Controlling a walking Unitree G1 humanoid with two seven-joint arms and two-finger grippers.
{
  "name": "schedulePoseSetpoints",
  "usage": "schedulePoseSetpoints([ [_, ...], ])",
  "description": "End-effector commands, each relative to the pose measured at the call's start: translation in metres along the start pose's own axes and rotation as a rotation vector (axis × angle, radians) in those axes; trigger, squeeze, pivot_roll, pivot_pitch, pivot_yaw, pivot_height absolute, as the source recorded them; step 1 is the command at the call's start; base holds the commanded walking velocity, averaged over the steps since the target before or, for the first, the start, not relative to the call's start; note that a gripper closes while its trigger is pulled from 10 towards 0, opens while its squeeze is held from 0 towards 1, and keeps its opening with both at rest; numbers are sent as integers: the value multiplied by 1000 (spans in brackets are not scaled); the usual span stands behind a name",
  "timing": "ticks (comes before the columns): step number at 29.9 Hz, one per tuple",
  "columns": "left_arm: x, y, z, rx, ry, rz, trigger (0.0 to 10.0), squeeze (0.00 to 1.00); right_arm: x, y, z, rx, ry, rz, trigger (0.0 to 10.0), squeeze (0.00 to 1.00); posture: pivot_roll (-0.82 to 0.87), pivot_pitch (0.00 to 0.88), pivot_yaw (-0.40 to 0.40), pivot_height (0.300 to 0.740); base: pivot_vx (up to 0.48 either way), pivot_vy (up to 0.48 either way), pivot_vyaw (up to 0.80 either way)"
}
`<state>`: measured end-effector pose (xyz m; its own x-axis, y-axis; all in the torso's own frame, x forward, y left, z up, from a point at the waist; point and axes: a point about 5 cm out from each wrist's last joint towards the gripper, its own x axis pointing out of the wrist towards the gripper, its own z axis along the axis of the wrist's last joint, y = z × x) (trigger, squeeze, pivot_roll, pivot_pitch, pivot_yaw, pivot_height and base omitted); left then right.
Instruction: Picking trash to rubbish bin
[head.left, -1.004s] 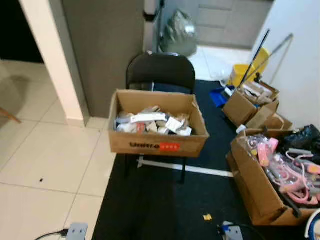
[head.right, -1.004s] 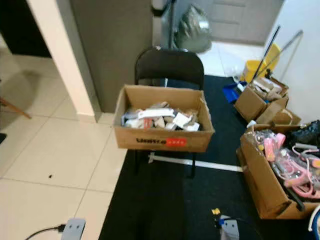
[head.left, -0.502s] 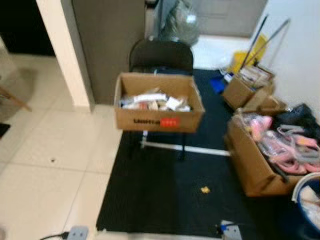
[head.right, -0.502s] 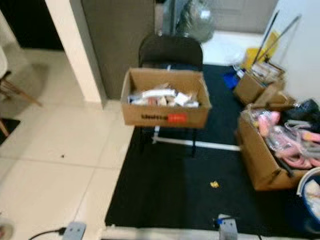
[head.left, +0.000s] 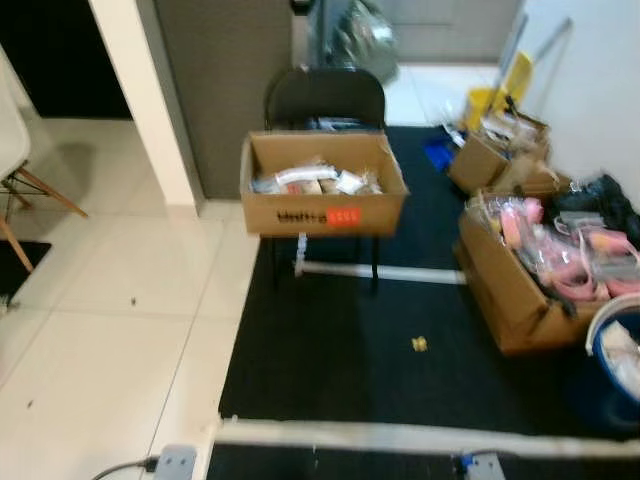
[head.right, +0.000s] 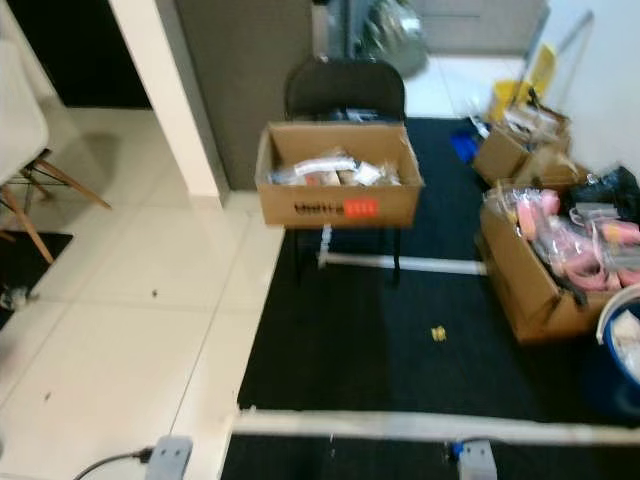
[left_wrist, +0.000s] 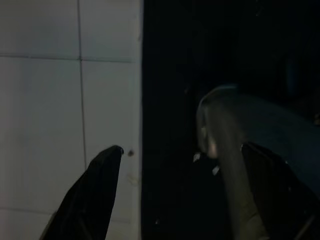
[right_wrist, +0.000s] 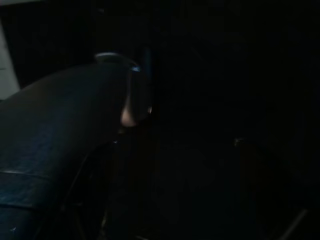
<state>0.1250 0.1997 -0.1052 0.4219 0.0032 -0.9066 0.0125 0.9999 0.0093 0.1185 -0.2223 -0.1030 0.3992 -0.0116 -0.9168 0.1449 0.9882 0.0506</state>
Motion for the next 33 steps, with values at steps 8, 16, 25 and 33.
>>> schedulePoseSetpoints([
  [8, 4, -3, 32, 65, -52, -27, 10000, 0, -1, -5, -2, 77, -16, -32, 10000, 0, -32, 21, 65, 740, -359, 0, 0],
  [16, 3, 1, 31, 86, -43, -27, 10000, 0, -5, -13, -16, 103, 8, -77, 10000, 0, -54, 37, 77, 740, -39, 0, 628],
  [25, 3, -2, 19, 95, -16, -35, 10000, 0, -7, -18, -24, 82, 35, -96, 10000, 0, -50, 27, 59, 740, 0, 0, 728],
  [33, 5, -15, 31, 101, -50, -62, 10000, 0, -5, -21, -5, 2, 5, -90, 10000, 0, -38, 18, 34, 740, 0, 0, 717],
])
